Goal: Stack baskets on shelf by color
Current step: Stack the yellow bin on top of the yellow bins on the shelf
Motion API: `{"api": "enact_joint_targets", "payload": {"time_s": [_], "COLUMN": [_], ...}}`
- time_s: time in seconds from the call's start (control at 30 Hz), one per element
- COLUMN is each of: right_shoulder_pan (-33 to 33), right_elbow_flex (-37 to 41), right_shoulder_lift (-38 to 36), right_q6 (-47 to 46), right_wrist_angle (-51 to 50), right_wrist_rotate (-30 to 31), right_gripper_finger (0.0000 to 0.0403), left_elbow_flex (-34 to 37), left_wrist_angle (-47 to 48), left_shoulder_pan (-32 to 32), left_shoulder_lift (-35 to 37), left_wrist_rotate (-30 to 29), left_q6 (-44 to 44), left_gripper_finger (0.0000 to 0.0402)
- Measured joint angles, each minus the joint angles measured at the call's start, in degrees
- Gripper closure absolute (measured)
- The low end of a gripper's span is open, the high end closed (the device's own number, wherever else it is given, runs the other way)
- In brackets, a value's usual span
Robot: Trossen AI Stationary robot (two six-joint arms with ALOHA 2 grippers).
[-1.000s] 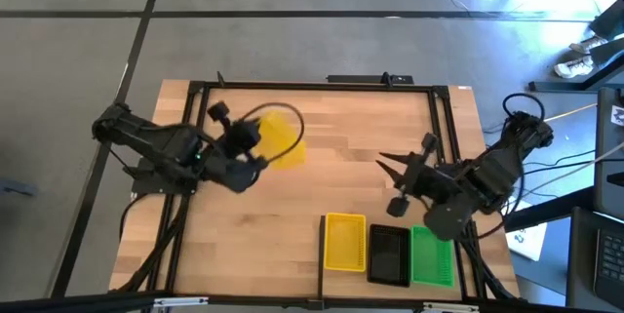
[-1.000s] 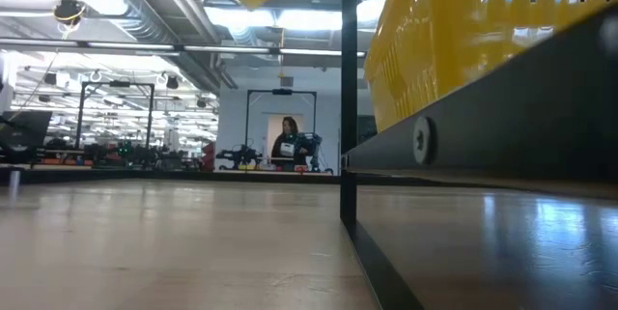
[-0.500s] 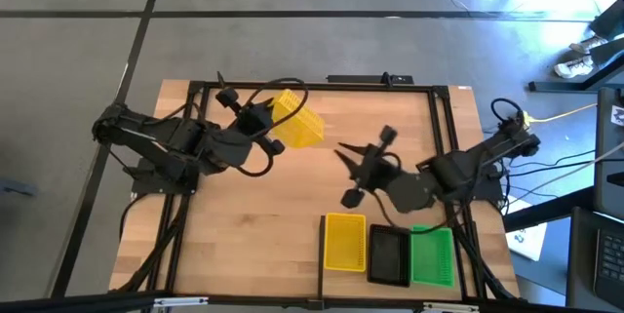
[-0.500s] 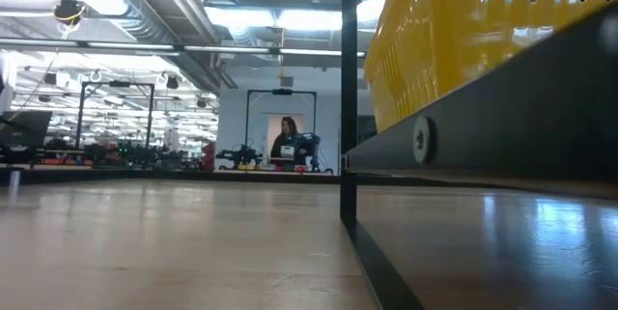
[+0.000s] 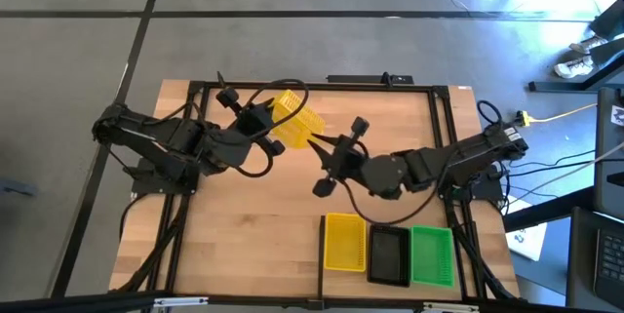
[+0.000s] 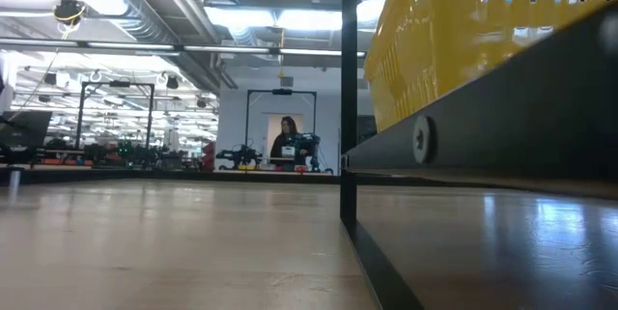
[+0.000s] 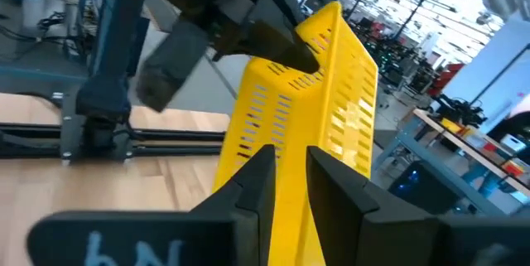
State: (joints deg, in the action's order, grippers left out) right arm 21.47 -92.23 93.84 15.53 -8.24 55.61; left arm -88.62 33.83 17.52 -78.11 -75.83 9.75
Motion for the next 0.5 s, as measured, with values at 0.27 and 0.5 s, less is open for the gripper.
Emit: {"api": "enact_joint_targets", "payload": {"time_s": [0.27, 0.5], "right_shoulder_pan": [-2.73, -4.38], "right_elbow_flex": [0.00, 0.00], "right_shoulder_lift": [0.24, 0.24], "right_q6": [-0.02, -0.31], "right_wrist_angle": [0.38, 0.29], "right_wrist_rotate": [0.20, -3.23], "right_gripper_finger": [0.0328, 0.0328], "left_elbow_flex": [0.00, 0.00], "left_wrist_angle": [0.00, -0.01], "left_shoulder_pan": [0.18, 1.09], "left_shoulder_lift": [0.00, 0.00], "left_wrist_rotate": [0.18, 0.25], "left_q6": [-0.01, -0.03], "left_gripper_finger": [0.0401, 0.0401]}}
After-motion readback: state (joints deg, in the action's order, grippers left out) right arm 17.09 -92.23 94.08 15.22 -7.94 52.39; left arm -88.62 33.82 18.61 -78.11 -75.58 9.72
